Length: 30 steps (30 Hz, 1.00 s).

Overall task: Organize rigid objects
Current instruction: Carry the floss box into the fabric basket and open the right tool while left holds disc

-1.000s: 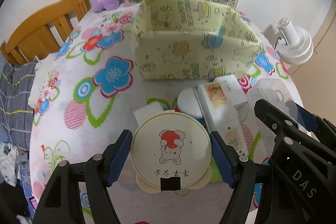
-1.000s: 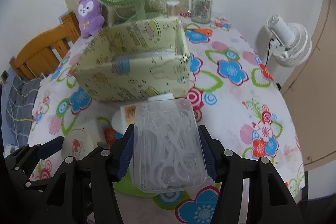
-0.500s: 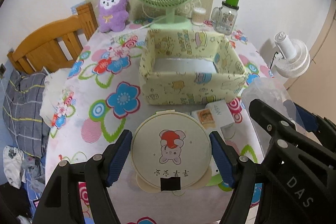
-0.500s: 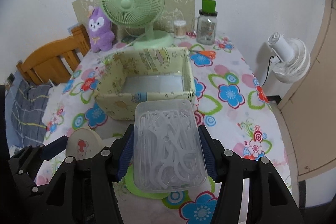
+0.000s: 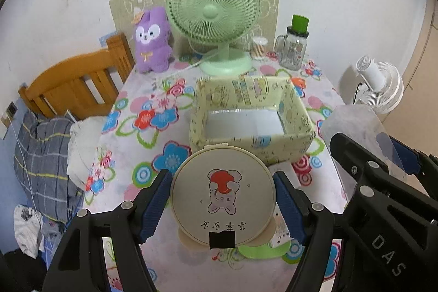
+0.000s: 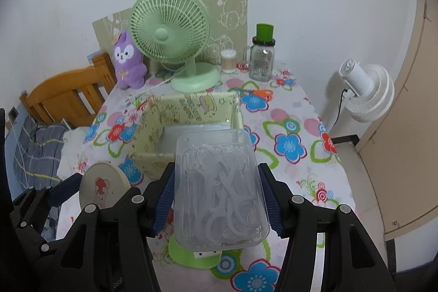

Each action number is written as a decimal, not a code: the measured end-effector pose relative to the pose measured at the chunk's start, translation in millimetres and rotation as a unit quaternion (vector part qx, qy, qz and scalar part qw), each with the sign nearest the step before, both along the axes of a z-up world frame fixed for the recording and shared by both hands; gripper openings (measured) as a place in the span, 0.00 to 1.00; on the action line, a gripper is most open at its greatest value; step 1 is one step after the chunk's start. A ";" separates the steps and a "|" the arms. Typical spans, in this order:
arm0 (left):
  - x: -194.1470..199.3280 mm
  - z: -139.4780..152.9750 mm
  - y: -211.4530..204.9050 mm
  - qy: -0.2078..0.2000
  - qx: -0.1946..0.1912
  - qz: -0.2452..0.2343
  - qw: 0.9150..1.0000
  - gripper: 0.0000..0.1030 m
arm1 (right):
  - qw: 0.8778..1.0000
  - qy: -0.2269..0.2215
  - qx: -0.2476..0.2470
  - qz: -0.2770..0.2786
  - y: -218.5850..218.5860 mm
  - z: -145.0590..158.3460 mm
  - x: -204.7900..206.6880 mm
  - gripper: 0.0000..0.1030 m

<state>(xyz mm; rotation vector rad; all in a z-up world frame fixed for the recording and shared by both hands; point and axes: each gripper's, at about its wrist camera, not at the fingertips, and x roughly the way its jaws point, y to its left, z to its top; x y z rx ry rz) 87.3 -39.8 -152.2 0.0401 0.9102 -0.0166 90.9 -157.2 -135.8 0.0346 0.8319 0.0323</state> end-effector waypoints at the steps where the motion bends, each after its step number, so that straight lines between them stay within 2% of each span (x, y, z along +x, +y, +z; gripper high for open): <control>1: 1.2 2.8 -0.8 -0.003 0.001 0.000 1.000 0.74 | 1.000 -0.003 -0.001 0.000 0.3 3.3 1.4 0.60; 14: 20.5 21.1 -1.5 -0.023 0.001 -0.004 1.000 0.74 | 1.000 -0.019 -0.005 0.005 6.1 24.1 21.1 0.60; 30: 62.1 20.6 -9.7 -0.027 0.011 -0.024 0.999 0.74 | 1.000 -0.003 0.000 0.009 6.3 18.1 66.0 0.60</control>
